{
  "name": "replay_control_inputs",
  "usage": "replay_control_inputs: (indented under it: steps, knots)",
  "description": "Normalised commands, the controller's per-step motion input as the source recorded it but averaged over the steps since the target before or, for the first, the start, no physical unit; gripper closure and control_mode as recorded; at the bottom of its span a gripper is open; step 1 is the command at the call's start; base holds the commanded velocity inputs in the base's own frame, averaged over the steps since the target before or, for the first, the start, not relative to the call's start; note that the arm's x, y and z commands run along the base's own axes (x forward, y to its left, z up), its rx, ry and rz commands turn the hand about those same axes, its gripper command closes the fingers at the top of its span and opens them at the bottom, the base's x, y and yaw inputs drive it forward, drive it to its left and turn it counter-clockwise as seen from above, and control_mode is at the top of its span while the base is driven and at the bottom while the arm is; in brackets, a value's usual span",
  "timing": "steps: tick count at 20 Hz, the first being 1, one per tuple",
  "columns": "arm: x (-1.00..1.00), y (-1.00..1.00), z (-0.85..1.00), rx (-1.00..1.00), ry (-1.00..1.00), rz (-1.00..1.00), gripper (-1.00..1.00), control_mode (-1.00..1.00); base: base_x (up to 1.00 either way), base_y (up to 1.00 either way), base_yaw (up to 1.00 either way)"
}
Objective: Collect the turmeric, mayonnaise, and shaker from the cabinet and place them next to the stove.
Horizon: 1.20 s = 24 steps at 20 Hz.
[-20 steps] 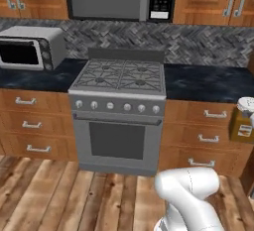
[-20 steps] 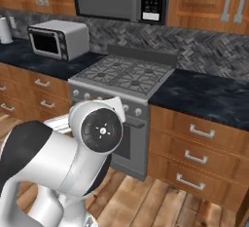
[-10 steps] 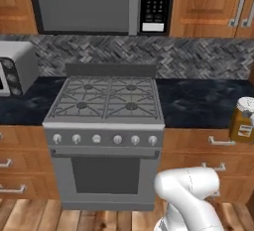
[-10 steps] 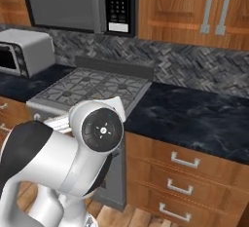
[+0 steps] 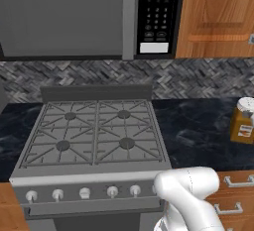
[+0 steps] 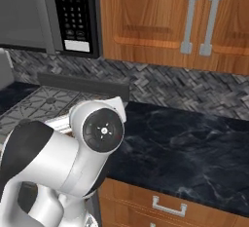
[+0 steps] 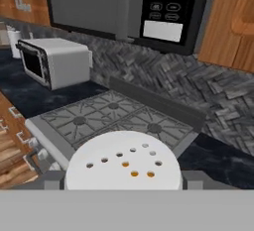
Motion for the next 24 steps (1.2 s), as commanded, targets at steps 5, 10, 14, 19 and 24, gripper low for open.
replay_control_inputs:
  steps: [5, 10, 14, 19, 24]
  knots:
    - [0.00, 0.00, 0.00, 0.00, 0.00, 0.00, 1.00, 1.00, 0.83, 0.12, -0.13]
    - [0.83, -0.10, -0.49, 0.04, 0.03, 0.00, 1.00, -1.00, 0.00, 0.00, 0.00]
    - [0.99, 0.00, -0.52, 0.00, 0.03, 0.03, 1.00, -1.00, 0.00, 0.00, 0.00]
    - [0.98, 0.00, -0.53, 0.00, 0.02, 0.09, 1.00, -1.00, 0.00, 0.00, 0.00]
    - [0.88, -0.06, -0.37, 0.04, 0.00, 0.20, 1.00, -1.00, 0.00, 0.00, 0.00]
